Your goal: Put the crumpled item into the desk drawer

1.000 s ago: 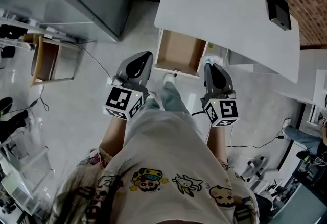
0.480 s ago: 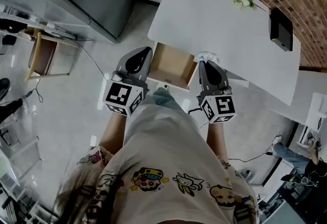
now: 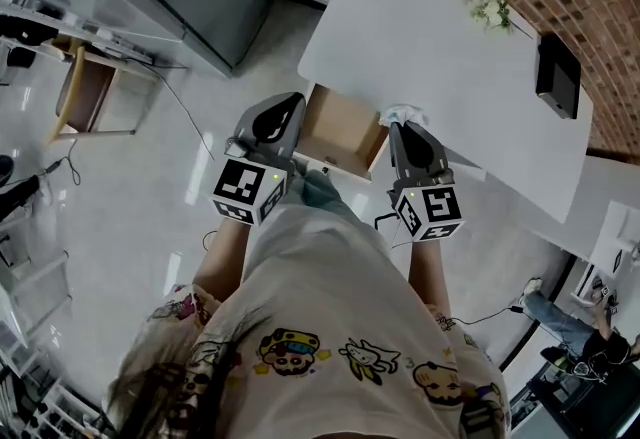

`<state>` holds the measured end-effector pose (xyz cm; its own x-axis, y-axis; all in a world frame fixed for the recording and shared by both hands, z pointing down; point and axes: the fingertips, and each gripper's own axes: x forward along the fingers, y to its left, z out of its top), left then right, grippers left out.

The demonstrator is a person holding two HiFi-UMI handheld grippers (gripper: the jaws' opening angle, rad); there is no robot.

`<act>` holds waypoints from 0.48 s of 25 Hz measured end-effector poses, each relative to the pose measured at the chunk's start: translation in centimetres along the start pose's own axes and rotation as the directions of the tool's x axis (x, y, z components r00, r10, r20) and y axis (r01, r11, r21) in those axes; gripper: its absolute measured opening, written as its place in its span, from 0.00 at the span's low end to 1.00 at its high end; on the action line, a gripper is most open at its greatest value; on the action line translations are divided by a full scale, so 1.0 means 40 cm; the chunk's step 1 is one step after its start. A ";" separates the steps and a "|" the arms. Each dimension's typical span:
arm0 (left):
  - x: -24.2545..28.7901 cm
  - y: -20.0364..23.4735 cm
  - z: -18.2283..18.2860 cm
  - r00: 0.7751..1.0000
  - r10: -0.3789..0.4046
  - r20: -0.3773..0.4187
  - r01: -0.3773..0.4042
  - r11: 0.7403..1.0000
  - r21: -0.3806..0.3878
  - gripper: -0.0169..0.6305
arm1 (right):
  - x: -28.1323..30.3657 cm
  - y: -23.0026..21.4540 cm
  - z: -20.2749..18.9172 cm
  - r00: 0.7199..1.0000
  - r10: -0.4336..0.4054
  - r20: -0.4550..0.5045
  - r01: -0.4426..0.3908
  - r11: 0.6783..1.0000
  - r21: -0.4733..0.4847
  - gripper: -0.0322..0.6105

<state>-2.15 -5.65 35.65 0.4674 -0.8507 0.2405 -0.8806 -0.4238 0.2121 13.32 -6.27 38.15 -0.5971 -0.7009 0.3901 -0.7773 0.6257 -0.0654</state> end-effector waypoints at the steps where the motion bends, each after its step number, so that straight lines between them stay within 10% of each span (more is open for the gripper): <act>1: -0.001 0.004 -0.003 1.000 -0.001 -0.003 0.001 1.000 -0.002 0.03 | 0.005 0.005 -0.003 1.000 0.002 -0.007 -0.002 1.000 0.000 0.07; 12: -0.011 0.023 -0.118 0.997 -0.029 -0.076 0.027 0.999 -0.025 0.03 | 0.057 0.041 -0.115 0.994 0.016 -0.105 -0.011 0.999 0.052 0.07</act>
<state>-2.81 -4.21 40.22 0.4974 -0.8119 0.3057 -0.8653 -0.4390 0.2420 11.59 -5.25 43.17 -0.5856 -0.6506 0.4835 -0.7800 0.6147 -0.1175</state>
